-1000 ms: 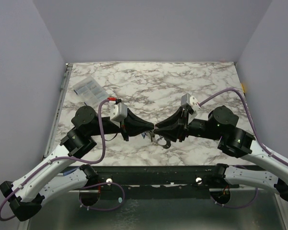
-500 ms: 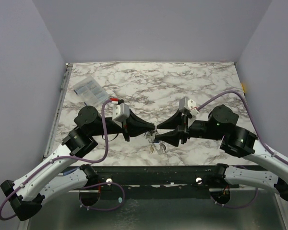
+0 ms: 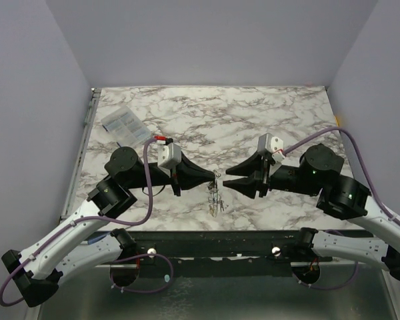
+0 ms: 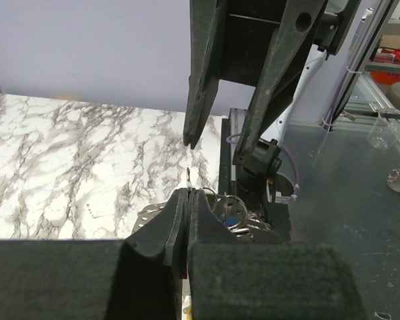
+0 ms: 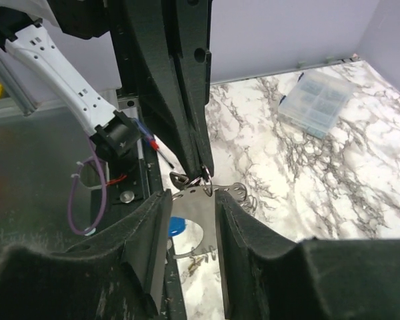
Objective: Put the keys on the keyring
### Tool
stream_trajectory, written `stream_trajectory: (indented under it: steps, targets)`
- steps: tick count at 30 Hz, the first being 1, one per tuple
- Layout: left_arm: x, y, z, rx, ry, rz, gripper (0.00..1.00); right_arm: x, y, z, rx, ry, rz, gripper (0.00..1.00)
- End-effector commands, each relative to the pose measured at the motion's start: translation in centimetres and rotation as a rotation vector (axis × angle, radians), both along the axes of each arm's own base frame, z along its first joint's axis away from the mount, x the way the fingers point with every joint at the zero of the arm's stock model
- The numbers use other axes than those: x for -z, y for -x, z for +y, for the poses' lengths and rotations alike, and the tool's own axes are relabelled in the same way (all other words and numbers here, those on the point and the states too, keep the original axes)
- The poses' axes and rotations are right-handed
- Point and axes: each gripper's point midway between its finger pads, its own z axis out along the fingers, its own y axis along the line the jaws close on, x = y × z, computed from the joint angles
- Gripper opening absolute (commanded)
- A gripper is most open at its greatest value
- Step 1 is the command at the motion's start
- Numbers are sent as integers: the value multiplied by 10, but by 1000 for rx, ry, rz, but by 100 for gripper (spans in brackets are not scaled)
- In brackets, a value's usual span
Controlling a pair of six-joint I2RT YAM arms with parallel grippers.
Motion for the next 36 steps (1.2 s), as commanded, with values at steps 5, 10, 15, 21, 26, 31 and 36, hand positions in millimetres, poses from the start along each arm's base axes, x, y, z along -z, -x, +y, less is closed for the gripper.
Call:
stream_trajectory:
  steps: [5, 10, 15, 21, 26, 31, 36]
  targets:
    - [-2, 0, 1, 4, 16, -26, 0, 4, -10, 4, 17, 93, -39, 33]
    - [-3, 1, 2, 5, 18, -28, 0, 14, -13, 9, 1, 150, -45, 32]
    - [-2, 3, 2, 12, 16, -28, 0, 22, -18, 11, 11, 199, -46, 29]
    - [0, 4, 1, 24, 11, -23, 0, 23, -22, 11, 21, 216, -65, 24]
    - [0, 5, 1, 28, 11, -25, 0, 21, -22, 10, 14, 236, -83, 21]
    - [2, 5, -1, 38, 6, -18, 0, 20, -23, 12, 4, 243, -94, 20]
    - [1, 6, -1, 43, 6, -14, 0, 27, -23, 14, -10, 279, -92, 19]
